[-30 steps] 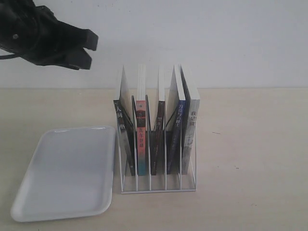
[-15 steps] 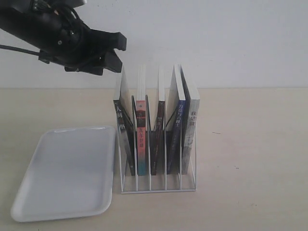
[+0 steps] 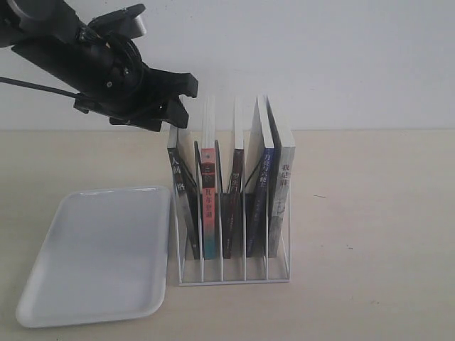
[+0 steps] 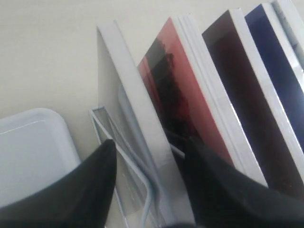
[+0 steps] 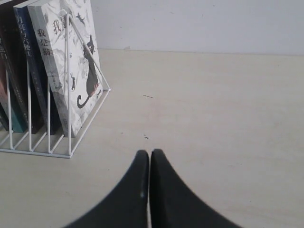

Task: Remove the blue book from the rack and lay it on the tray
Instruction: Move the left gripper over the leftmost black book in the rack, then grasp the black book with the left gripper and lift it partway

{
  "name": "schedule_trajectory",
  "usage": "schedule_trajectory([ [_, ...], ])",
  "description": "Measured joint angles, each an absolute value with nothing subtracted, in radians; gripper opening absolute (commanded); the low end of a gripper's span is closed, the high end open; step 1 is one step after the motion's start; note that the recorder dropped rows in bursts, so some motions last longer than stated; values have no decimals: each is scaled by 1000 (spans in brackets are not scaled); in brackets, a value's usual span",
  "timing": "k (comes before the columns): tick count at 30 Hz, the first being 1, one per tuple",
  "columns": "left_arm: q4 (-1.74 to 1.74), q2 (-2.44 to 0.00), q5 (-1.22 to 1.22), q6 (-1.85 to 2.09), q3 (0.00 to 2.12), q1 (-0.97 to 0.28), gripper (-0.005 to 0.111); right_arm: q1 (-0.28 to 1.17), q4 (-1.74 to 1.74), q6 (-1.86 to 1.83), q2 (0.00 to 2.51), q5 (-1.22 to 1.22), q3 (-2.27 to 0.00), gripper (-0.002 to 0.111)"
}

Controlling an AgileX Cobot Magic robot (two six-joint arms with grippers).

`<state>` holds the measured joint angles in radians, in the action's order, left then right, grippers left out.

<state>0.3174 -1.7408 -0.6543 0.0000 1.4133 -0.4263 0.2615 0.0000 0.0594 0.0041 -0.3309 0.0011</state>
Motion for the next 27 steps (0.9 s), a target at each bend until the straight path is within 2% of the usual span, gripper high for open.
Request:
schedule_trajectory([
  [10, 331, -1782, -641, 0, 1415, -426, 43, 262, 0, 59, 4, -331, 1, 0],
  [12, 331, -1782, -638, 9, 1419, -426, 36, 262, 0, 59, 4, -331, 1, 0],
  [14, 331, -1782, -640, 13, 1429, -426, 20, 262, 0, 59, 4, -331, 1, 0],
  [16, 331, -1782, -638, 13, 1434, -428, 7, 262, 0, 59, 4, -331, 1, 0],
  [17, 333, -1782, -634, 13, 1435, -428, 4, 262, 0, 59, 4, -331, 1, 0],
  [27, 324, -1794, -689, 13, 1476, -428, 4, 262, 0, 59, 4, -331, 1, 0],
])
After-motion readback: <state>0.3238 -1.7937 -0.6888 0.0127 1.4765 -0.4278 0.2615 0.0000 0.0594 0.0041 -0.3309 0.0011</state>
